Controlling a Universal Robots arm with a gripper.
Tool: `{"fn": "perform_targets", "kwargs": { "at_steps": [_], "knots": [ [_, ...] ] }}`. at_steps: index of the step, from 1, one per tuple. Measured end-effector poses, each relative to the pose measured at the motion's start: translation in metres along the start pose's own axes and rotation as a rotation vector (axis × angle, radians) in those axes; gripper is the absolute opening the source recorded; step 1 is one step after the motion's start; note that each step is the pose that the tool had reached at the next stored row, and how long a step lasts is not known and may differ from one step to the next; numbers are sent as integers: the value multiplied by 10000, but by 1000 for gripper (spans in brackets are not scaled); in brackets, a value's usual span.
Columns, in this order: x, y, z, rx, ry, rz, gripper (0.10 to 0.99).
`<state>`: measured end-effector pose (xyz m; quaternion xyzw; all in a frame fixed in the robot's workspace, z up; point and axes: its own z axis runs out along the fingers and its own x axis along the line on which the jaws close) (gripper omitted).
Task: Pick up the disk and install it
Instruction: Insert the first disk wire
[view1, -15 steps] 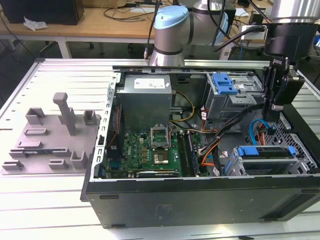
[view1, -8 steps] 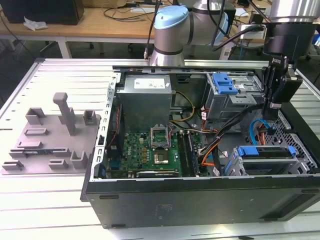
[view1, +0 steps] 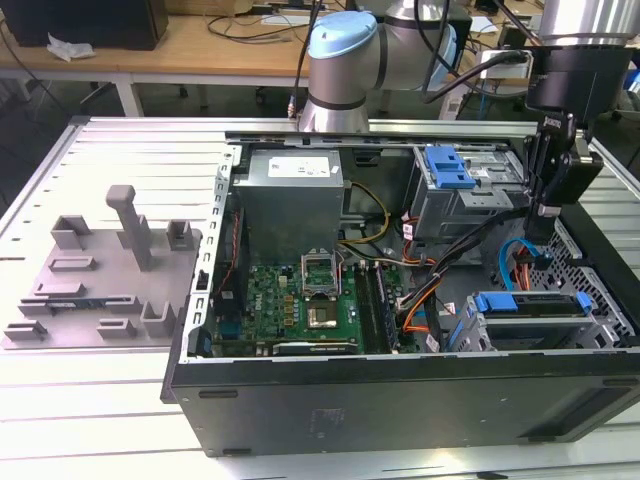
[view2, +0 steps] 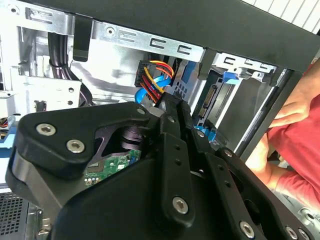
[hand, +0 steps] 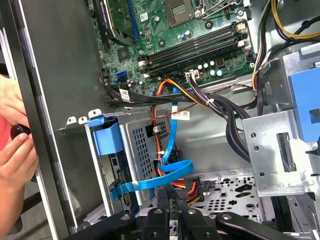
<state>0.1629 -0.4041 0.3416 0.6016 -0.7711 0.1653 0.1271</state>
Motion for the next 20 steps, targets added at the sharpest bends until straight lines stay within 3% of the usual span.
{"fn": "perform_targets", "kwargs": {
  "at_steps": [4, 6, 8, 11, 15, 17, 20],
  "knots": [
    [17, -5, -10, 0, -3, -1, 165],
    [70, -28, -79, -10, -42, -1, 165],
    [132, -60, -75, -20, -78, 1, 165],
    [273, -108, -10, -87, -346, 1, 165],
    [389, -137, 44, -152, -603, 2, 165],
    [438, -149, 67, -168, -666, 2, 165],
    [537, -161, 111, -205, -828, 3, 165]
  ]
}}
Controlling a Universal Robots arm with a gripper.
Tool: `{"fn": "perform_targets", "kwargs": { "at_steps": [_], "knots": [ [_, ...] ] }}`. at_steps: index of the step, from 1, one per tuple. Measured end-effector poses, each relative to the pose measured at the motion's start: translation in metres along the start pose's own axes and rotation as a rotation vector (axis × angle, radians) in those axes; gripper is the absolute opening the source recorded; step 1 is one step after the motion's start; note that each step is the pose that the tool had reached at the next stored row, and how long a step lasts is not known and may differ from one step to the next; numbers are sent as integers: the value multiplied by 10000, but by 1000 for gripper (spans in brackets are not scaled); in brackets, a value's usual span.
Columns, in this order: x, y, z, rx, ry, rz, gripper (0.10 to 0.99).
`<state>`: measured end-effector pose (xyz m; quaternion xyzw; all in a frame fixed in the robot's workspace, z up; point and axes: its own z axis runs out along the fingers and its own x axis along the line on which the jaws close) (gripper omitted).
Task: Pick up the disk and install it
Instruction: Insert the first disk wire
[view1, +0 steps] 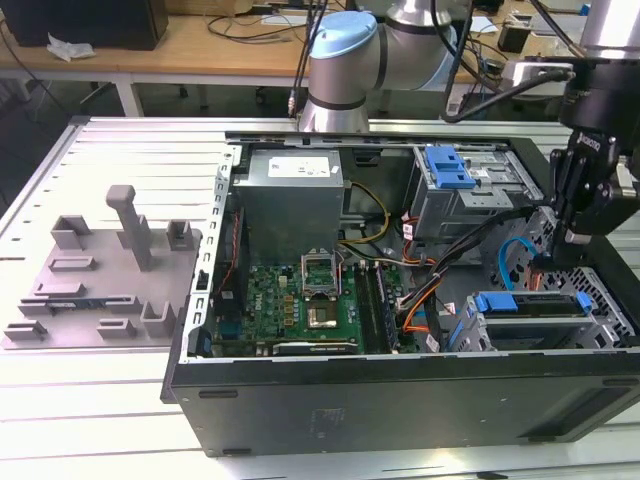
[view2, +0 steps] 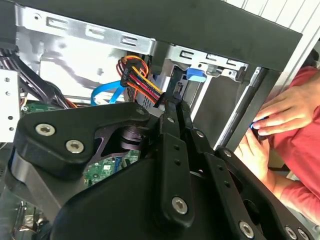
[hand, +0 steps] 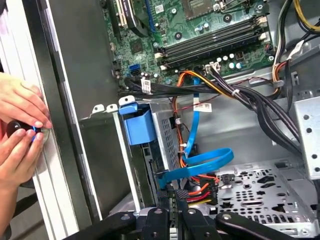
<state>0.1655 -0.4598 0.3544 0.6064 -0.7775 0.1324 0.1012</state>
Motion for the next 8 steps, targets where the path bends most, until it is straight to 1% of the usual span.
{"fn": "perform_targets", "kwargs": {
  "at_steps": [2, 3, 4, 5, 6, 7, 8],
  "knots": [
    [26, 12, 8, -12, -83, 3, 165],
    [49, 19, 15, -22, -161, 8, 165],
    [67, 23, 21, -33, -211, 8, 165],
    [95, 23, 31, -50, -281, 9, 165],
    [127, 16, 41, -68, -356, 8, 165],
    [144, 12, 47, -79, -405, 5, 165],
    [165, 7, 55, -97, -480, 2, 165]
  ]
}}
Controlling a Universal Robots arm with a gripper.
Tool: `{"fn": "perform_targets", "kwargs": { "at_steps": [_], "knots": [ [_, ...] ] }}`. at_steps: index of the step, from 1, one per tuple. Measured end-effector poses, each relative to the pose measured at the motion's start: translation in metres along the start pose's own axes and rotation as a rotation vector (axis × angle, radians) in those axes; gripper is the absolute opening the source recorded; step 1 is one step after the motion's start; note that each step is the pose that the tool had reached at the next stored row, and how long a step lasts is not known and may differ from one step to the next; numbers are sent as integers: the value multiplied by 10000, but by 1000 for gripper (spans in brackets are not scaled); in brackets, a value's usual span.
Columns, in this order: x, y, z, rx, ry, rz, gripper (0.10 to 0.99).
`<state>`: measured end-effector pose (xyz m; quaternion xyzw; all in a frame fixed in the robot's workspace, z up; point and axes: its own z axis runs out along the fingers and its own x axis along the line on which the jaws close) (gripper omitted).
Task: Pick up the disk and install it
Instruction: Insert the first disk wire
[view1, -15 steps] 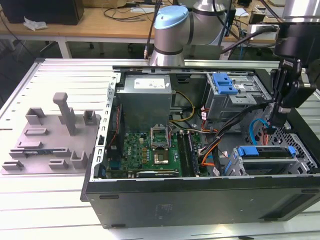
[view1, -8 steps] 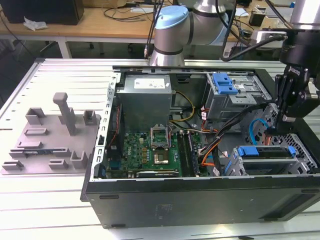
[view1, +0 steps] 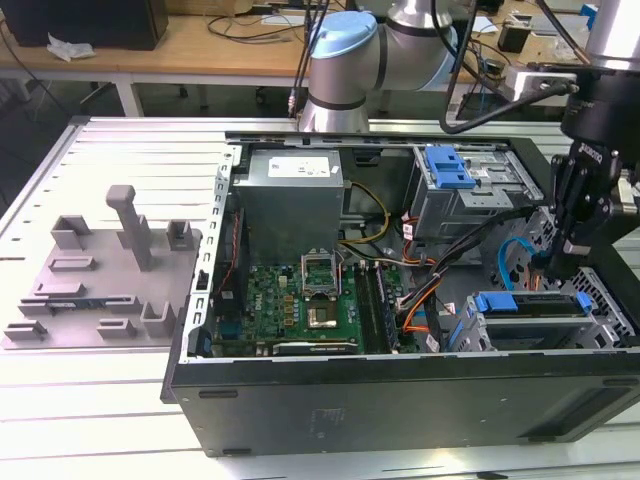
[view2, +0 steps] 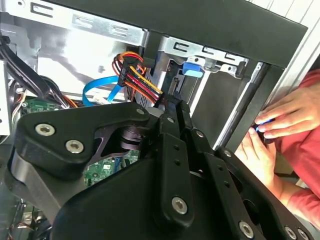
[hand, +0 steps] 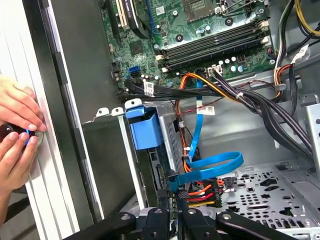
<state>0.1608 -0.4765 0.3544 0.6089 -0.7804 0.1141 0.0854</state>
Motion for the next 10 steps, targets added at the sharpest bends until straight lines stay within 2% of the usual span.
{"fn": "perform_targets", "kwargs": {
  "at_steps": [1, 4, 6, 7, 8, 9, 10],
  "knots": [
    [12, -3, 4, -15, -61, -1, 165],
    [17, -3, 4, -33, -145, -8, 165],
    [19, -3, 6, -61, -266, -18, 165],
    [22, -3, 7, -84, -378, -33, 165],
    [25, -4, 8, -113, -534, -69, 165],
    [28, -4, 8, -127, -634, -107, 165],
    [30, -5, 9, -133, -692, -140, 165]
  ]
}}
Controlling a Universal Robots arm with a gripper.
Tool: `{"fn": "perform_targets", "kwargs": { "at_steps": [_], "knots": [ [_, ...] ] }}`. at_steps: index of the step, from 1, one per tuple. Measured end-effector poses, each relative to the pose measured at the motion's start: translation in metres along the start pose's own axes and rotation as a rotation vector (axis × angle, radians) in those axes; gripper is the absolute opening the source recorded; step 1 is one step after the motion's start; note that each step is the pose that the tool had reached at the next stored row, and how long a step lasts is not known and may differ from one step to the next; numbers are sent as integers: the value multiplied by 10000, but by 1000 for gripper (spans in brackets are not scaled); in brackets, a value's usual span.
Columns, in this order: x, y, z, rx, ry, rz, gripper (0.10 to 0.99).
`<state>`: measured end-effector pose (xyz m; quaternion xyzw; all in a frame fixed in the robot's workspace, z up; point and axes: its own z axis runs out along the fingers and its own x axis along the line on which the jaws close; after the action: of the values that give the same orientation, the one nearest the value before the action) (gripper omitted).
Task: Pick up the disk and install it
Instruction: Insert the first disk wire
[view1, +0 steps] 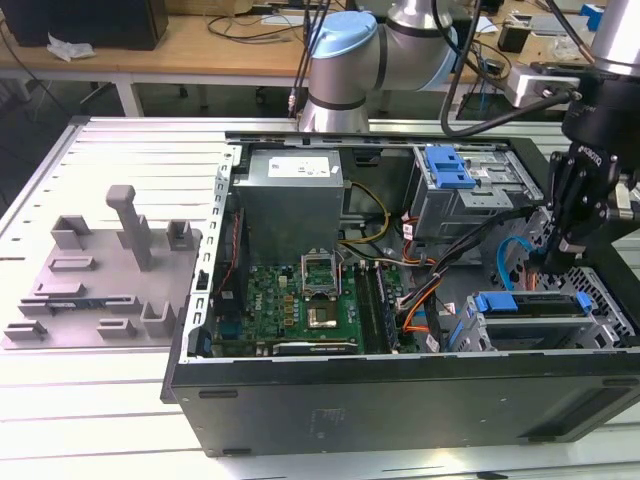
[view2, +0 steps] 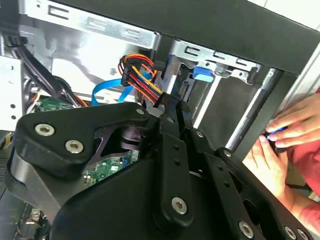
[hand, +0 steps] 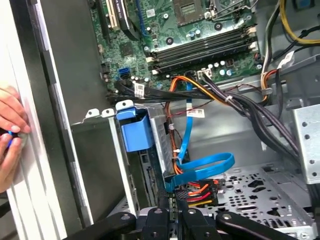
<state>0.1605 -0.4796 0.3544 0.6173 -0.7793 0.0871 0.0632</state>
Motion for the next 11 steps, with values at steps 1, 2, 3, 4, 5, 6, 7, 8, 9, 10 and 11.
{"fn": "perform_targets", "kwargs": {
  "at_steps": [1, 2, 3, 4, 5, 6, 7, 8, 9, 10, 11],
  "knots": [
    [6, -2, 1, 6, -49, -72, 165],
    [9, -2, 2, 26, -70, -189, 165],
    [13, -3, 3, 53, -79, -316, 165],
    [17, -4, 3, 77, -86, -430, 165],
    [20, -5, 4, 88, -88, -487, 165],
    [26, -6, 5, 100, -91, -542, 165],
    [36, -9, 8, 110, -95, -592, 165],
    [53, -13, 12, 117, -101, -632, 165],
    [67, -16, 15, 120, -108, -650, 165],
    [79, -19, 17, 121, -115, -663, 165],
    [103, -24, 23, 123, -134, -686, 165]
  ]
}}
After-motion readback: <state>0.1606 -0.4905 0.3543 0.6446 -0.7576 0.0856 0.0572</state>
